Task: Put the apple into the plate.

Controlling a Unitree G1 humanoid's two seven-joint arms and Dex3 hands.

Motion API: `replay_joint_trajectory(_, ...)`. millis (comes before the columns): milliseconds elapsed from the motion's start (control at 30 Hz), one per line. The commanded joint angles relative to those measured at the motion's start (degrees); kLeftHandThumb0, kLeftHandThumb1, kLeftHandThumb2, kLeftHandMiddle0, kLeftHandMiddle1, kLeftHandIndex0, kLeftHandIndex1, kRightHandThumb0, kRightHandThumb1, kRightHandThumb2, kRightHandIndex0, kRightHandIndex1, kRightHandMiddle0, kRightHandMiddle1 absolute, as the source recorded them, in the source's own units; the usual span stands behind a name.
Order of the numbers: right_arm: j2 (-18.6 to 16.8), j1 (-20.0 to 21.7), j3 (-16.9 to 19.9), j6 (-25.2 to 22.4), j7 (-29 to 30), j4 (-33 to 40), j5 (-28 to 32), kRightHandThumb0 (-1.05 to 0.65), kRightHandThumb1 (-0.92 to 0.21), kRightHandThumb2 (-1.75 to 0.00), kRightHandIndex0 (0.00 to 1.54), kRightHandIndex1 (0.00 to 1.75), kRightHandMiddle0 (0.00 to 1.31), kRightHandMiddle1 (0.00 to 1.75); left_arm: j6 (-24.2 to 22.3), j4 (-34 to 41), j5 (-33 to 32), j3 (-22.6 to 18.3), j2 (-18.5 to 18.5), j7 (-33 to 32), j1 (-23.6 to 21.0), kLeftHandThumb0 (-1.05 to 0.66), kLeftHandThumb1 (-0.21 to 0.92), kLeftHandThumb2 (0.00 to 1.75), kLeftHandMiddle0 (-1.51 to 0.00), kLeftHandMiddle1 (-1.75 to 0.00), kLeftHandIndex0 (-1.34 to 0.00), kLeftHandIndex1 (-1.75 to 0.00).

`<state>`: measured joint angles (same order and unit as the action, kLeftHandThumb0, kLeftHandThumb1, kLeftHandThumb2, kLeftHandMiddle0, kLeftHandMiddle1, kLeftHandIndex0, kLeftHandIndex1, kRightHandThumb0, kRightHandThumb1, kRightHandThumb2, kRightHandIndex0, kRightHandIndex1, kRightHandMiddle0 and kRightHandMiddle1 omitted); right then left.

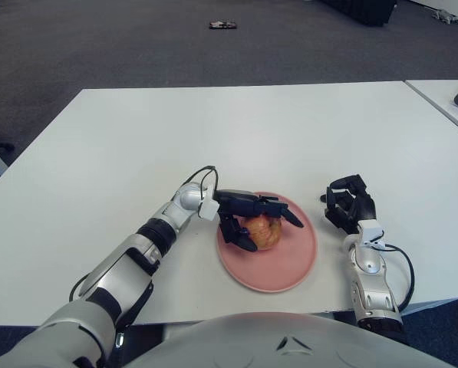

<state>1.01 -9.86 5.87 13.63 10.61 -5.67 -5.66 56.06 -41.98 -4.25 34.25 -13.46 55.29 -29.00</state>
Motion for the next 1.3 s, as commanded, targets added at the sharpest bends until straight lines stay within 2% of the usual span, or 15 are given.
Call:
replay_joint_trajectory(0, -0.3, -0.2, -0.1, -1.3, -0.2, 0.2, 0.1, -0.37, -0.76, -0.76, 0.58, 1.27, 0.29, 1.75, -1.3, 1.2, 0.1, -1.1, -0.4, 1.6, 0.4, -0.90, 0.92, 0.98, 0.00, -0.08, 0.00, -0.01)
replay_joint_trajectory(200, -0.3, -0.3, -0.3, -1.6, -0.2, 0.6, 0.0, -0.37, -0.76, -0.75, 0.58, 1.28, 0.29, 1.75, -4.3, 1.9, -3.0, -2.7, 0.6, 4.7, 1.4, -0.94, 0.92, 1.01, 0.00, -0.01, 0.00, 0.00)
replay_joint_trajectory(567, -0.5, -0.4, -0.3, -2.8, 0.2, 1.1, -0.1, -0.37, -0.76, -0.74, 0.58, 1.28, 0.29, 1.75, -3.9, 0.4, -3.4, -5.6, 2.3, 6.8, 1.8, -0.95, 0.92, 0.96, -0.01, -0.01, 0.00, 0.00)
replay_joint_trajectory(833, -0.4, -0.7, -0.5, -3.9, 0.5, 2.1, -0.7, -0.37, -0.77, -0.74, 0.57, 1.28, 0.29, 1.75, -5.4, 0.5, -5.2, -9.0, 4.1, 6.6, 2.0, -0.97, 0.92, 0.88, 0.00, 0.00, 0.00, 0.00)
replay_joint_trajectory(967, -0.3, -1.0, -0.7, -4.4, 0.6, 2.6, -1.1, -0.37, -0.77, -0.73, 0.55, 1.28, 0.28, 1.75, -4.6, 0.6, -5.6, -11.1, 4.6, 5.9, 1.3, -0.99, 0.92, 0.84, 0.00, 0.00, 0.00, 0.00)
replay_joint_trajectory(1033, -0.3, -1.1, -0.8, -4.7, 0.7, 3.0, -1.2, -0.36, -0.78, -0.72, 0.54, 1.28, 0.28, 1.75, -4.9, -1.8, -5.9, -12.8, 4.9, 5.9, -0.2, -1.00, 0.92, 0.83, 0.00, 0.00, 0.00, 0.00)
replay_joint_trajectory(1167, -0.4, -1.2, -1.1, -5.0, 0.7, 3.6, -1.2, -0.36, -0.79, -0.70, 0.54, 1.27, 0.27, 1.75, -7.4, -5.6, -8.0, -16.7, 5.3, 6.7, -3.5, -1.02, 0.92, 0.82, 0.00, 0.00, 0.00, 0.00)
replay_joint_trajectory(1267, -0.3, -1.2, -1.2, -4.6, 0.4, 3.7, -0.9, -0.36, -0.79, -0.71, 0.55, 1.26, 0.27, 1.75, -8.2, -7.4, -6.1, -19.5, 6.6, 0.3, -2.7, -1.03, 0.92, 0.84, 0.00, 0.00, 0.00, 0.00)
